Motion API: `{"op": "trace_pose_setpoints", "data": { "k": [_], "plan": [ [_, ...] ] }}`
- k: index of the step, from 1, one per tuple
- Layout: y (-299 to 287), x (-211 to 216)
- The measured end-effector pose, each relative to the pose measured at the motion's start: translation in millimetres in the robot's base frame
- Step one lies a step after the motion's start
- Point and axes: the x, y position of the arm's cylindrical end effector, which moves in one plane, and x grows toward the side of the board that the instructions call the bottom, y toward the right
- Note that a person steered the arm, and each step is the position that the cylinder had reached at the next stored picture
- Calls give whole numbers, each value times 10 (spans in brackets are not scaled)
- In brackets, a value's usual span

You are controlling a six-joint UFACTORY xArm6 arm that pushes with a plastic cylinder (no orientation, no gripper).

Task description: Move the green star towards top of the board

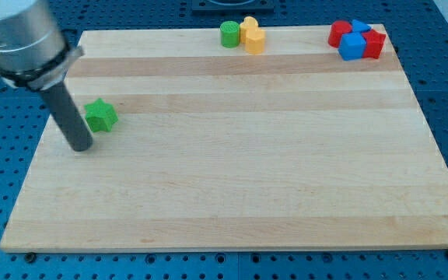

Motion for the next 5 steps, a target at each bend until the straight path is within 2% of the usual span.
{"op": "trace_pose_setpoints", "data": {
  "k": [1,3,4,5],
  "plan": [
    [-4,-329],
    [709,-953],
    [669,-891],
    [625,-611]
  ]
}}
